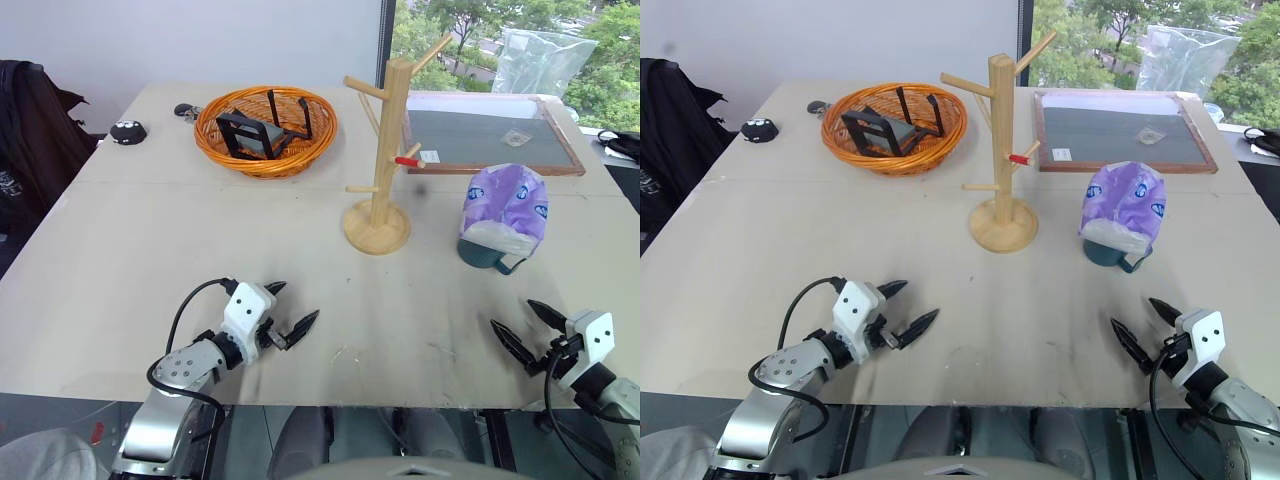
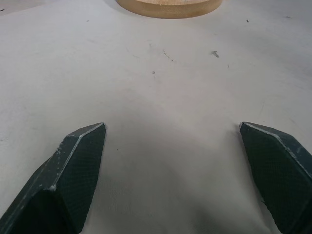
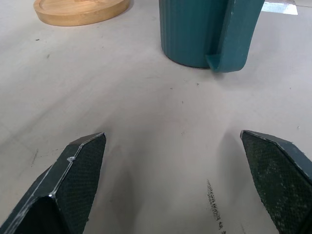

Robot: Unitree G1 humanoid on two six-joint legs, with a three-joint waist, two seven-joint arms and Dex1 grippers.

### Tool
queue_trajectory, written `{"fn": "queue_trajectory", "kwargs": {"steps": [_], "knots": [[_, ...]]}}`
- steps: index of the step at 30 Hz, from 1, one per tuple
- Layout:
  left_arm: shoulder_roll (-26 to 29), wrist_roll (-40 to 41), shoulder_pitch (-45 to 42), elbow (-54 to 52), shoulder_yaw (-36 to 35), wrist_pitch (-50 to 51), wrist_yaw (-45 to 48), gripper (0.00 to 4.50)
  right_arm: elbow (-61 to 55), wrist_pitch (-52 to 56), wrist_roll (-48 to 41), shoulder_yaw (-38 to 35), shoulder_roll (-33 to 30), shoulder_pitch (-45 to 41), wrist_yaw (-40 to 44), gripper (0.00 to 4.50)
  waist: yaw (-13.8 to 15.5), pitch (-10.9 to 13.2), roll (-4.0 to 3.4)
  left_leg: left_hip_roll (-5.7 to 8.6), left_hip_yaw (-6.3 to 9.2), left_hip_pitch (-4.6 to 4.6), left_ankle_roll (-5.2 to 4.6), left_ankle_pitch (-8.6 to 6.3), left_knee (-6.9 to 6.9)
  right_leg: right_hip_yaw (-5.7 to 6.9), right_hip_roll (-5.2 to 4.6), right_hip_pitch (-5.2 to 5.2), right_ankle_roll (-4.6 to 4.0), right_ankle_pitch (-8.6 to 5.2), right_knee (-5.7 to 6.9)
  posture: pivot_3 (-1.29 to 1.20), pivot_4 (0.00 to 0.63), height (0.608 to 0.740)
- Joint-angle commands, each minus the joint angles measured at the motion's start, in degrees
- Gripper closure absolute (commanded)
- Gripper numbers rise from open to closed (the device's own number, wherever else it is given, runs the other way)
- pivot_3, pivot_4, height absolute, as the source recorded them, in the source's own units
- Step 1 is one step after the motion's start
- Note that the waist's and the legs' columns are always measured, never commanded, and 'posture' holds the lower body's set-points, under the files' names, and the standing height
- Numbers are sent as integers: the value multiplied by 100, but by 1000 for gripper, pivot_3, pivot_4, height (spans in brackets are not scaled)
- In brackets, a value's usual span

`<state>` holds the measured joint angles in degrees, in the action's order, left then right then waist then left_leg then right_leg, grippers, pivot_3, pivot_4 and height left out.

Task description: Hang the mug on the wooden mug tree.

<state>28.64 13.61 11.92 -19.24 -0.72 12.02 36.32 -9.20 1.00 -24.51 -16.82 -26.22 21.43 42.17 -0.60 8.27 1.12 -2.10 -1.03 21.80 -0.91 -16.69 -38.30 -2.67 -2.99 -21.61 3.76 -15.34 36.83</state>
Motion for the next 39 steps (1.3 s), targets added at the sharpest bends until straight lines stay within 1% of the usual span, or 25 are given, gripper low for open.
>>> {"fn": "queue_trajectory", "kwargs": {"steps": [1, 20, 25, 29, 34, 36, 39], "knots": [[20, 54, 40, -137, -45, 9, 20, 0, -197, -114, -81, -202, -55, -25, -6, 31, 0, 0, 0, 0, 0, 0, 0, 0, 0, 0, 0, 0, 0, 0, 0, 0, 150, 737], [35, 92, -17, -97, -83, -18, 69, 0, -154, -157, -5, -152, -92, -101, 3, 31, 0, 0, 0, 0, 0, 0, 0, 0, 0, 0, 0, 0, 0, 0, 0, 0, 150, 737], [114, 147, -155, -132, -44, 31, 237, 0, -286, -367, 133, -182, -45, -119, -114, 31, 3, 0, 0, 1, 0, 1, 0, 0, 0, 1, 0, 0, 0, 0, 0, 0, 150, 737], [266, 358, -460, -294, -16, 44, 612, 0, -714, -703, 415, -280, -23, -192, -453, 31, 4, 1, 0, 2, 1, 1, 0, 0, 0, 1, 1, -1, 0, 0, 0, 0, 150, 737], [341, 887, -1169, -656, 156, 415, 1015, 0, -1338, -917, 720, -548, -100, -426, -930, 31, 24, 1, 2, 4, 3, 3, 0, 0, -2, 3, 1, -1, 2, 1, 0, 0, 150, 737], [349, 1113, -1453, -843, 204, 641, 1086, 0, -1589, -800, 675, -586, -201, -577, -971, 31, 19, 1, 2, 5, 3, 6, 1, 0, -2, 3, 1, -2, 2, 1, 0, 0, 150, 737], [380, 1359, -1835, -1016, 206, 939, 1127, 0, -1898, -615, 704, -421, -407, -817, -923, 31, 1, 1, 1, 4, 4, 5, 1, 1, -2, 2, 2, -2, 2, 1, 0, 0, 150, 737]]}}
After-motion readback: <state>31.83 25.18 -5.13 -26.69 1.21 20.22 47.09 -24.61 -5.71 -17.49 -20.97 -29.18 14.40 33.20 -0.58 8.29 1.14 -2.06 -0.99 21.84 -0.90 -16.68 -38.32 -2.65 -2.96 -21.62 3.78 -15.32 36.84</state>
